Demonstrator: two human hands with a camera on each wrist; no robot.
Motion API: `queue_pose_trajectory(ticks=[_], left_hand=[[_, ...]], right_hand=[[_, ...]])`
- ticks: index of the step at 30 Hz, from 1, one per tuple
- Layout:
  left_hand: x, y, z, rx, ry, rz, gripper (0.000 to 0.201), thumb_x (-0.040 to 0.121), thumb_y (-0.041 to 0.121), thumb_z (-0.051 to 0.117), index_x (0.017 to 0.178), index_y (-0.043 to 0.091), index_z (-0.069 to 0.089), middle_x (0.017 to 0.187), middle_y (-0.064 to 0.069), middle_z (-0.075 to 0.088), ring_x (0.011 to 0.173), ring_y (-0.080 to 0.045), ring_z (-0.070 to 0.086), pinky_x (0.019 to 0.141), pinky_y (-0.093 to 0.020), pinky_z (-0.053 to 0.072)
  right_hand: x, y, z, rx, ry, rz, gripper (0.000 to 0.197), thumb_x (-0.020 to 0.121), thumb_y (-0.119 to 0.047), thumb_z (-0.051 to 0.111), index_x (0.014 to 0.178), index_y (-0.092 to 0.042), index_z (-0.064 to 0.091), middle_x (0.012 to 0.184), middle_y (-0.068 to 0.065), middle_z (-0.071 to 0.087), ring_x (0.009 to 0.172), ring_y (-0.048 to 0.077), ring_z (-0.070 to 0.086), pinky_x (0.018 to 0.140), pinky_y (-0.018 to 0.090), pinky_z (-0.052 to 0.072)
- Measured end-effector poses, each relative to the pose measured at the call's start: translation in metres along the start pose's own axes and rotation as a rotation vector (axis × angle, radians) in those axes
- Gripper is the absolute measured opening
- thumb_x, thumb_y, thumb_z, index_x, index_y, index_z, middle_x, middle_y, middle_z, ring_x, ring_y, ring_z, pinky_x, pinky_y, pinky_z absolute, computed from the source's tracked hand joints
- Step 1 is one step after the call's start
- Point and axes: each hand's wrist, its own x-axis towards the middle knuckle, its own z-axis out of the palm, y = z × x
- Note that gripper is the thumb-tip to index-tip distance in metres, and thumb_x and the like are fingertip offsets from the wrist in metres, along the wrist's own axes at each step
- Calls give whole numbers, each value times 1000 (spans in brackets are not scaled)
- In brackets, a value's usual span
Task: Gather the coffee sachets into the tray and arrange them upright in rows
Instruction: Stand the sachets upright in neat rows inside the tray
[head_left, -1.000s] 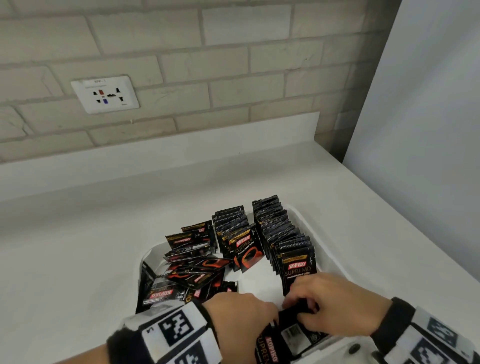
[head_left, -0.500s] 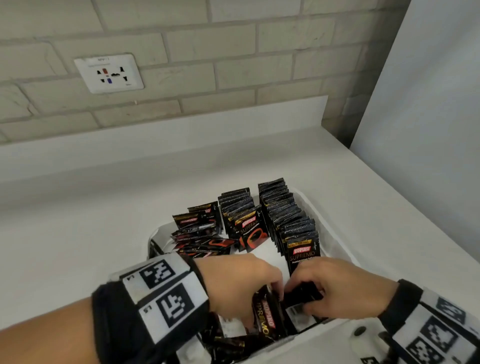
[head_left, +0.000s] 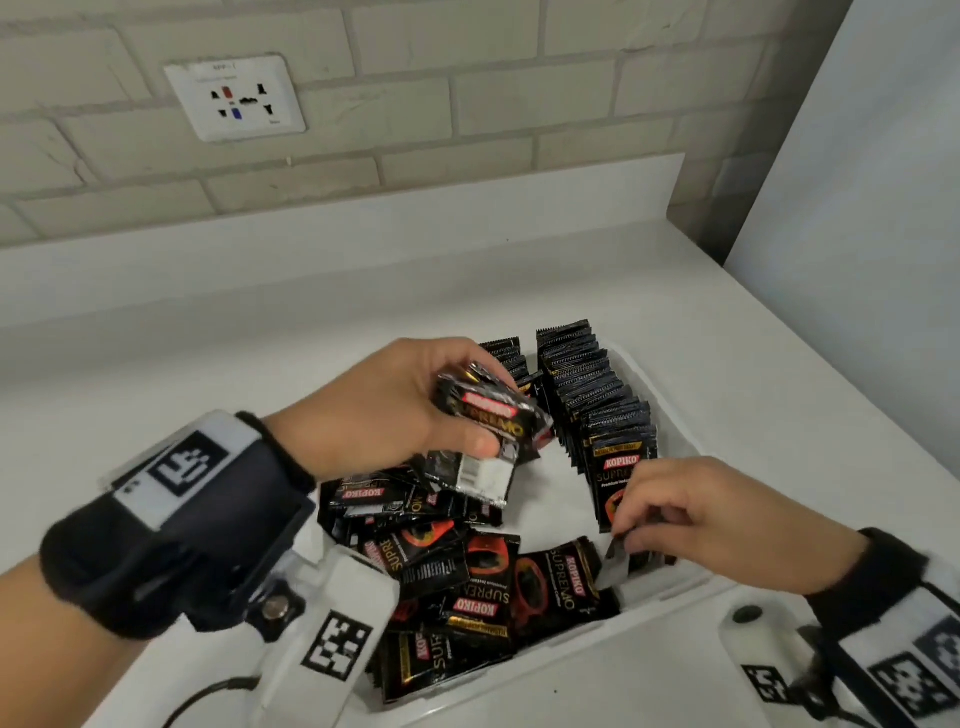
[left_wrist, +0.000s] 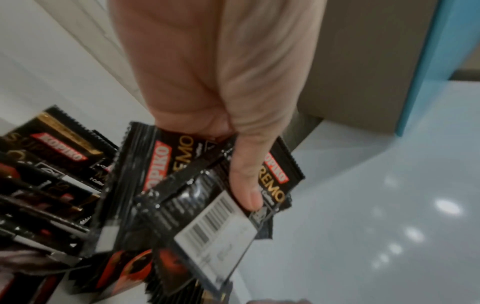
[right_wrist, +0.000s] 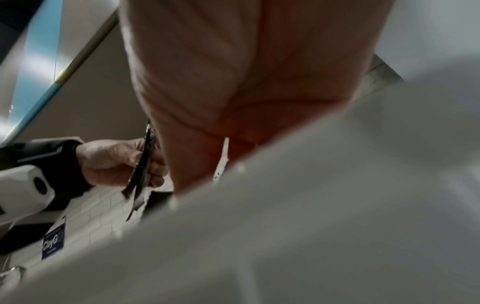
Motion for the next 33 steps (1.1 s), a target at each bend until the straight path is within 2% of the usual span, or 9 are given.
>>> queue_pose_trajectory(ticks=[4,6,8,11,13,16,19,25,33], left_hand=[[-7,-12,-14,-283,228,34,40,46,16,79,83,22,66,77,5,73,71,-10,69,64,-22,56],[-14,-21,-20,-429,301,53,53,32,28,91,81,24,70,83,-1,74,75,-15,71,61,-24,56],[-21,-31,-24,-553,359,65,72,21,34,94,87,20,70,87,-5,74,77,-19,71,59,-26,56],[-30,-45,-26,-683,414,50,81,19,31,95,93,10,68,90,-9,74,79,-20,71,60,-28,56],[-36,-53,-25,-741,420,22,74,16,30,95,84,10,73,89,-10,74,79,-20,71,61,-27,56],[-43,-63,-21,-816,415,-27,72,10,27,95,77,9,76,87,-12,74,76,-20,72,58,-27,56],[-49,-73,-16,-868,376,-93,74,7,22,95,78,9,76,89,-15,73,76,-22,72,57,-29,56],[-60,-96,0,-905,264,-259,109,2,10,93,105,-3,61,96,-25,70,76,-30,71,52,-30,56],[-58,-107,1,-888,231,-266,115,5,10,94,113,-1,57,102,-27,67,83,-37,69,54,-34,56]], right_hand=[[-7,-12,-5,93,141,-7,2,78,-32,69,77,-32,67,81,-16,61,62,8,50,57,16,39],[-7,-18,-4,117,219,-34,22,73,-48,57,84,-30,64,80,-12,62,65,8,52,60,15,39],[-2,-27,0,193,230,-25,19,78,-42,60,82,-23,64,76,-4,62,63,5,50,60,16,39],[11,-40,15,161,66,32,12,90,-27,54,78,-27,54,65,-13,53,61,-1,46,60,16,37],[20,-47,26,-7,-107,72,12,94,-33,46,87,-26,52,73,-13,53,66,0,48,65,18,39],[28,-51,39,-255,-312,103,28,96,-37,40,116,-18,47,105,-3,54,96,15,52,85,30,43],[31,-52,42,-399,-365,103,45,95,-34,45,136,-19,33,133,1,44,118,21,45,98,37,38],[35,-47,50,-554,-351,73,64,86,-29,61,140,-20,29,125,3,44,115,23,43,100,36,33],[37,-43,53,-508,-295,88,59,84,-13,60,135,-19,32,121,6,40,106,26,43,90,38,39]])
